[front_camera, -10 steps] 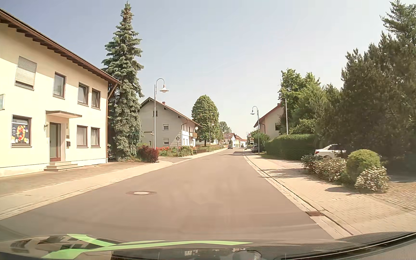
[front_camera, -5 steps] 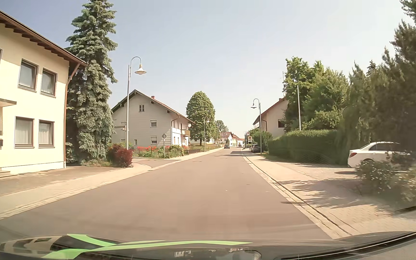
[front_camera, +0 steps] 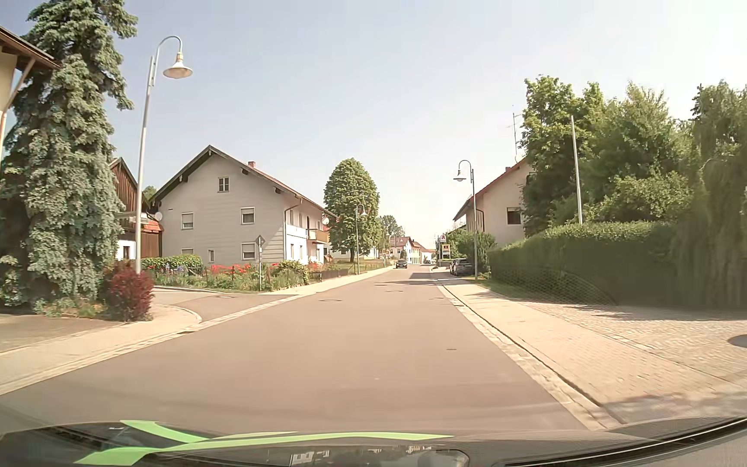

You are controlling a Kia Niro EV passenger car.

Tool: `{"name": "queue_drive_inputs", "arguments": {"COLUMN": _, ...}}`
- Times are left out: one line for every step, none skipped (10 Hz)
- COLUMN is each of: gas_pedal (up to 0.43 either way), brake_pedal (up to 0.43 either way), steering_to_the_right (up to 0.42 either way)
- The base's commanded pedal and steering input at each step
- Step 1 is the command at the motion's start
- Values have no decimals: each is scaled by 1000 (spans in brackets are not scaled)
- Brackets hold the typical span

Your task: Follow the waypoints while adhering to traffic rules and regulations

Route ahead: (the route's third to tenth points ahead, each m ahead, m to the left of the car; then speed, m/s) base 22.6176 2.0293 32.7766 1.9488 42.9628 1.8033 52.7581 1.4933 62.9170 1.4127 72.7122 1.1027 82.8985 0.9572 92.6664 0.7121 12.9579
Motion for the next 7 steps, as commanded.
{"name": "queue_drive_inputs", "arguments": {"gas_pedal": 98, "brake_pedal": 0, "steering_to_the_right": 5}}
{"name": "queue_drive_inputs", "arguments": {"gas_pedal": 98, "brake_pedal": 0, "steering_to_the_right": 4}}
{"name": "queue_drive_inputs", "arguments": {"gas_pedal": 98, "brake_pedal": 0, "steering_to_the_right": 4}}
{"name": "queue_drive_inputs", "arguments": {"gas_pedal": 98, "brake_pedal": 0, "steering_to_the_right": 4}}
{"name": "queue_drive_inputs", "arguments": {"gas_pedal": 98, "brake_pedal": 0, "steering_to_the_right": 4}}
{"name": "queue_drive_inputs", "arguments": {"gas_pedal": 98, "brake_pedal": 0, "steering_to_the_right": 4}}
{"name": "queue_drive_inputs", "arguments": {"gas_pedal": 98, "brake_pedal": 0, "steering_to_the_right": 3}}
